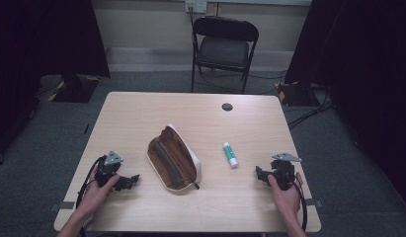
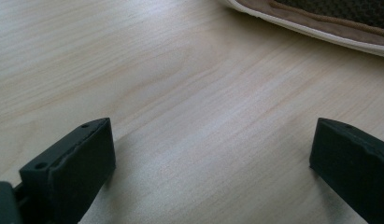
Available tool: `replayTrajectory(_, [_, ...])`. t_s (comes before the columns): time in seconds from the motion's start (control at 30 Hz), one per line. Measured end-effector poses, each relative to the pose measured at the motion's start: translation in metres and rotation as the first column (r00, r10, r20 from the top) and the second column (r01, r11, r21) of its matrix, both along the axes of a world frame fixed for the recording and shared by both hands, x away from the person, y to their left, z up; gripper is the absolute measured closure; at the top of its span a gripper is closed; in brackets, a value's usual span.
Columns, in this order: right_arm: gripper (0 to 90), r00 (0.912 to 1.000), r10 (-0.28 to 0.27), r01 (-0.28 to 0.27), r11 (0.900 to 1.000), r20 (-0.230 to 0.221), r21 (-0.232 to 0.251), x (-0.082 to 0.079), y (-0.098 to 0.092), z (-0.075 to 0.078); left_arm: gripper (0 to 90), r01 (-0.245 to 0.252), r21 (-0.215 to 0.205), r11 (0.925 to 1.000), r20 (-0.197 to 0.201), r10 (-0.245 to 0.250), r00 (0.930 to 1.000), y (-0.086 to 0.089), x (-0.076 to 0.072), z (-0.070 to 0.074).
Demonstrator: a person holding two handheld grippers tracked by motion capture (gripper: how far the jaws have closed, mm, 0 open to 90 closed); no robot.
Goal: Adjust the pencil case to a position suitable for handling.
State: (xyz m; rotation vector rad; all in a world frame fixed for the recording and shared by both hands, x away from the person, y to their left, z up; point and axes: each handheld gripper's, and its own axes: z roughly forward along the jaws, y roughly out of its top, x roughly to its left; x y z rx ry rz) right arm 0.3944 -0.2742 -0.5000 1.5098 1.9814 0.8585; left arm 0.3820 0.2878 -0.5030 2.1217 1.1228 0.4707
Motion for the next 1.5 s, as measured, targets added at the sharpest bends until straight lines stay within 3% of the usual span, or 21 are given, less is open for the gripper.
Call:
replayTrajectory(0.3, [14.4, 0.9997, -0.019, 0.019, 1.0, -0.016, -0.003, -0.003, 0.004, 0.002, 0.0, -0.002, -0.003, 1.0, 0.0, 0.002, 1.0, 0.0, 0.0, 0.0])
replayTrajectory(0.37, [15.6, 0.9997, 0.001, -0.001, 1.0, -0.025, -0.014, -0.006, 0.005, 0.005, 0.0, -0.002, -0.004, 1.0, 0.0, 0.002, 1.0, 0.0, 0.0, 0.0])
replayTrajectory(0.47, [20.1, 0.9994, 0.031, -0.031, 0.999, -0.015, 0.007, -0.014, 0.012, 0.012, 0.0, -0.002, -0.004, 1.0, 0.0, 0.002, 1.0, 0.0, 0.0, 0.0])
replayTrajectory(0.53, [22.3, 0.9985, 0.054, -0.054, 0.998, -0.003, -0.014, -0.021, 0.019, 0.016, 0.0, -0.002, -0.004, 1.0, 0.0, 0.002, 1.0, 0.0, 0.0, 0.0])
replayTrajectory(0.7, [27.4, 0.9899, 0.141, -0.142, 0.988, 0.016, 0.068, -0.034, 0.033, 0.027, 0.0, -0.002, -0.003, 1.0, 0.0, 0.002, 1.0, 0.0, 0.0, 0.0])
replayTrajectory(0.83, [33.0, 0.9822, 0.179, -0.183, 0.981, 0.058, 0.063, -0.039, 0.041, 0.034, 0.0, -0.002, -0.003, 1.0, 0.002, 0.002, 1.0, 0.0, 0.0, 0.0])
replayTrajectory(0.97, [40.8, 0.9692, 0.244, -0.246, 0.965, 0.037, 0.093, -0.042, 0.059, 0.043, 0.0, 0.0, -0.002, 1.0, 0.002, 0.0, 1.0, 0.0, 0.0, 0.0])
replayTrajectory(1.03, [42.7, 0.9592, 0.279, -0.282, 0.953, 0.049, 0.107, -0.044, 0.066, 0.046, 0.0, 0.0, -0.002, 1.0, 0.001, 0.0, 1.0, 0.0, 0.0, 0.0])
replayTrajectory(1.2, [43.0, 0.9257, 0.368, -0.377, 0.917, 0.086, 0.132, -0.051, 0.088, 0.055, 0.0, 0.0, -0.002, 1.0, 0.002, 0.0, 1.0, 0.0, 0.0, 0.0])
replayTrajectory(1.3, [42.3, 0.9094, 0.405, -0.414, 0.902, 0.092, 0.12, -0.054, 0.1, 0.058, 0.0, -0.001, -0.002, 1.0, 0.001, 0.001, 1.0, 0.0, 0.0, 0.0])
replayTrajectory(1.37, [42.1, 0.906, 0.412, -0.422, 0.899, 0.096, 0.116, -0.054, 0.103, 0.058, 0.0, -0.001, -0.002, 1.0, 0.001, 0.001, 1.0, 0.0, 0.0, 0.0])
replayTrajectory(1.4, [41.4, 0.8933, 0.439, -0.448, 0.887, 0.097, 0.111, -0.055, 0.112, 0.059, 0.0, -0.001, -0.002, 1.0, 0.001, 0.001, 1.0, 0.0, 0.0, 0.0])
replayTrajectory(1.43, [41.4, 0.8904, 0.445, -0.454, 0.884, 0.098, 0.112, -0.055, 0.115, 0.059, 0.0, -0.001, -0.002, 1.0, 0.001, 0.001, 1.0, 0.0, 0.0, 0.0])
replayTrajectory(1.5, [40.8, 0.8759, 0.469, -0.481, 0.869, 0.114, 0.12, -0.055, 0.123, 0.062, 0.0, 0.0, -0.001, 1.0, 0.002, 0.0, 1.0, 0.0, 0.0, 0.0])
